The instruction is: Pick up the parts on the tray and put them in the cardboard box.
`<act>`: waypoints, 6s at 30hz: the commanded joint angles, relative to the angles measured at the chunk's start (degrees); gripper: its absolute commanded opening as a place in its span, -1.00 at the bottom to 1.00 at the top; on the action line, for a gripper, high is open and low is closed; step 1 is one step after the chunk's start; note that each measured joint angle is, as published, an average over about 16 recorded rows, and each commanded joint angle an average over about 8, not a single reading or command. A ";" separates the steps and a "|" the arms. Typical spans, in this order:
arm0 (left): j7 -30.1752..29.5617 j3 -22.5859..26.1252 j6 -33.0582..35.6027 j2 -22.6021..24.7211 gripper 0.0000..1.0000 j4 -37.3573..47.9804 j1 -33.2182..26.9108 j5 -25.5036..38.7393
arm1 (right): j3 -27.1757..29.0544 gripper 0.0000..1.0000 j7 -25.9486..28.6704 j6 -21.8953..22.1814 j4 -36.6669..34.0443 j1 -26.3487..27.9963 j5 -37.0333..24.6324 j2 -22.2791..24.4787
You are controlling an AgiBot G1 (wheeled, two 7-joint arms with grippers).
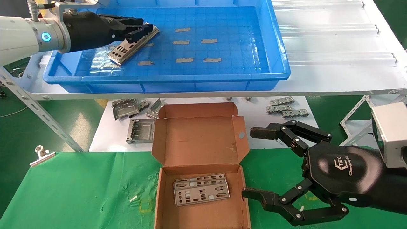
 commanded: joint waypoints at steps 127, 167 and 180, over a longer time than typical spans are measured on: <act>9.17 8.60 2.72 -8.80 0.65 -59.29 50.30 -0.80 | 0.00 1.00 0.00 0.00 0.00 0.00 0.00 0.00; 2.86 4.60 20.61 -13.75 1.00 -54.89 47.02 -15.85 | 0.01 1.00 0.00 0.01 -0.01 -0.01 0.01 0.01; 0.40 1.58 22.42 -17.22 1.00 -57.87 48.03 -18.75 | 0.01 1.00 0.00 0.00 -0.01 -0.02 0.01 0.01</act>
